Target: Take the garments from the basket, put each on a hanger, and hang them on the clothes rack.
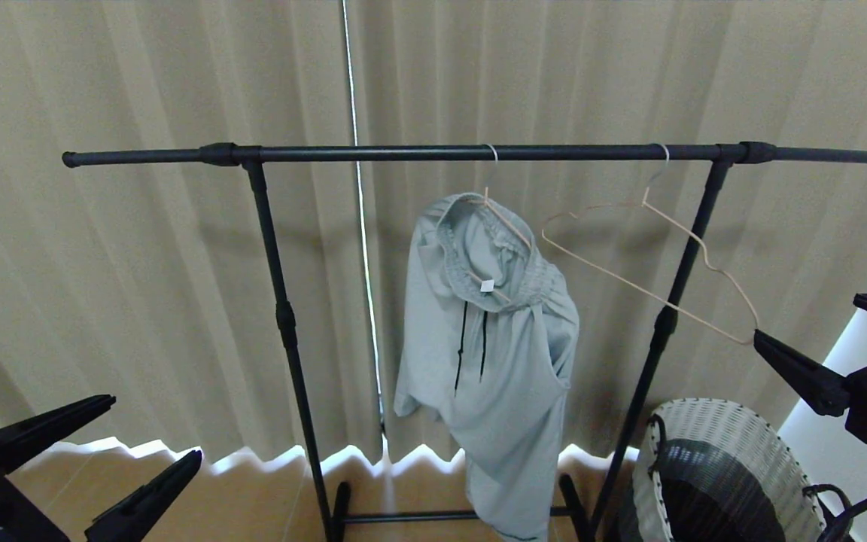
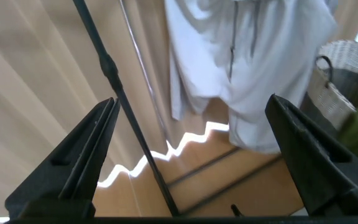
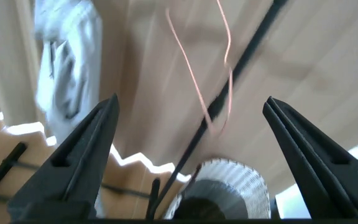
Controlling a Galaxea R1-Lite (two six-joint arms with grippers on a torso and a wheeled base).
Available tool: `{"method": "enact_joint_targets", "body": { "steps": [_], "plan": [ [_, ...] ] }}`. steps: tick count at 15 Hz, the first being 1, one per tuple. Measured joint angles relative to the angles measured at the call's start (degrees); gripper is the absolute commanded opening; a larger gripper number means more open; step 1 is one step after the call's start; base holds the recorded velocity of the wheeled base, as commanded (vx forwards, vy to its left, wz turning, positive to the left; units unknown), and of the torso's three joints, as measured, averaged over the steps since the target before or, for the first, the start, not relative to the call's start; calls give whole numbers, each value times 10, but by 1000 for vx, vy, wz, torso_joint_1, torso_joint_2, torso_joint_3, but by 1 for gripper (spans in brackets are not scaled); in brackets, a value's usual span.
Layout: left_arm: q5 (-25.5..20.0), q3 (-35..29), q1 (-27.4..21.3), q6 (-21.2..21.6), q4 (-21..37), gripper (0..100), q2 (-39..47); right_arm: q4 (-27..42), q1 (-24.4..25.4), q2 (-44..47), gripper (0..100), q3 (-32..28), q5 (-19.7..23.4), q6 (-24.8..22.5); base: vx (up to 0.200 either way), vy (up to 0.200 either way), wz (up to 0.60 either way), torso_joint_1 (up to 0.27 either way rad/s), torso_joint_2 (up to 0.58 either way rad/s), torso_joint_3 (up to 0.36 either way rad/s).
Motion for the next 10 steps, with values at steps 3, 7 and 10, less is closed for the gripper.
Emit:
{"method": "enact_joint_targets", "body": {
  "steps": [3,7,10],
  "plan": [
    [0,4,-2,1,0,100,-1,2,0,0,100,0,1,-1,0,0,0,0,0,0],
    [0,5,-2,1,0,100,-1,3,0,3,100,0,0,-1,0,0,0,0,0,0],
    [0,6,-2,1,0,100,-1,0,-6,10,100,0,-1,-1,0,0,0,0,0,0]
  ]
}}
